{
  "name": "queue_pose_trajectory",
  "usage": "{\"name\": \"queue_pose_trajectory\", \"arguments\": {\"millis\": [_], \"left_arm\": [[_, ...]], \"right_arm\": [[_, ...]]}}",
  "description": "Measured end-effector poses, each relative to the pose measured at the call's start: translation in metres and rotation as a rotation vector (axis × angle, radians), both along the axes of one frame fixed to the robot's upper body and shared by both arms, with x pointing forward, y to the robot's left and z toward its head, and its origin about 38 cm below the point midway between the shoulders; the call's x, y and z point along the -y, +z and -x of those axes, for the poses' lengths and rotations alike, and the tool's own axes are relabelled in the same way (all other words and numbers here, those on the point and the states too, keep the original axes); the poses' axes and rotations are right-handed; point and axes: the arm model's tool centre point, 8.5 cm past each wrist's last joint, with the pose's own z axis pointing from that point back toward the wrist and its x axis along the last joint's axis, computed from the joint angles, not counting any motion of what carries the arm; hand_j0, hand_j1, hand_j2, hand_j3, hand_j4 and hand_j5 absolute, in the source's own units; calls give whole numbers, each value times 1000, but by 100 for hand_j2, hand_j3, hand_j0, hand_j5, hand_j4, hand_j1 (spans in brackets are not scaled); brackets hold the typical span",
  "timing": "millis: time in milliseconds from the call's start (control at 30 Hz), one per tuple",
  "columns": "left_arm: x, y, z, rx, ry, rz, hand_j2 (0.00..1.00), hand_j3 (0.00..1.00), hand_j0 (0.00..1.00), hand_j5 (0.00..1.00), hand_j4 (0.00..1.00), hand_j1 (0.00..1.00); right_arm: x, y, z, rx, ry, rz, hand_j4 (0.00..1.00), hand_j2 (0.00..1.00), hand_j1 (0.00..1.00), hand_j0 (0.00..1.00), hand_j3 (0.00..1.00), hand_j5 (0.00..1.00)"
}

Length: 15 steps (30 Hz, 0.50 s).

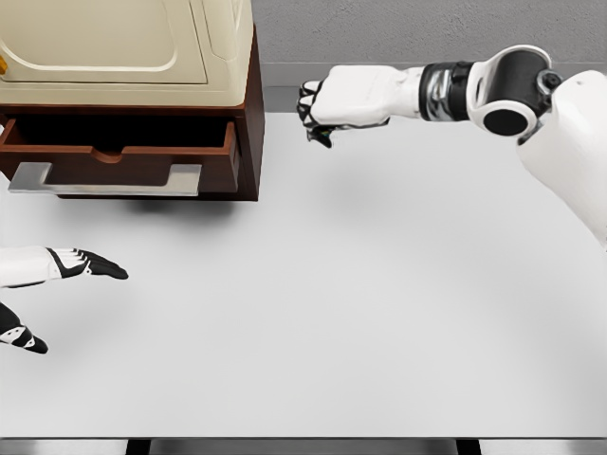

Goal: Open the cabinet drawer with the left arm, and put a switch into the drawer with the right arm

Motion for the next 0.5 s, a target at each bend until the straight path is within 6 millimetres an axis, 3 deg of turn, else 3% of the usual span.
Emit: {"name": "queue_pose_trajectory", "arguments": {"millis": [200, 367, 500], "left_arm": [[0, -1, 0, 1, -2, -6, 100, 100, 100, 100, 100, 100], [0, 0, 0, 1, -3, -7, 100, 100, 100, 100, 100, 100], [0, -1, 0, 1, -3, -8, 100, 100, 100, 100, 100, 100]], "right_arm": [[-26, 16, 10, 37, 68, -20, 26, 26, 26, 26, 26, 26], [-34, 17, 13, 40, 89, -22, 28, 28, 28, 28, 28, 28], [-45, 20, 27, 59, 144, -14, 29, 29, 29, 29, 29, 29]]}}
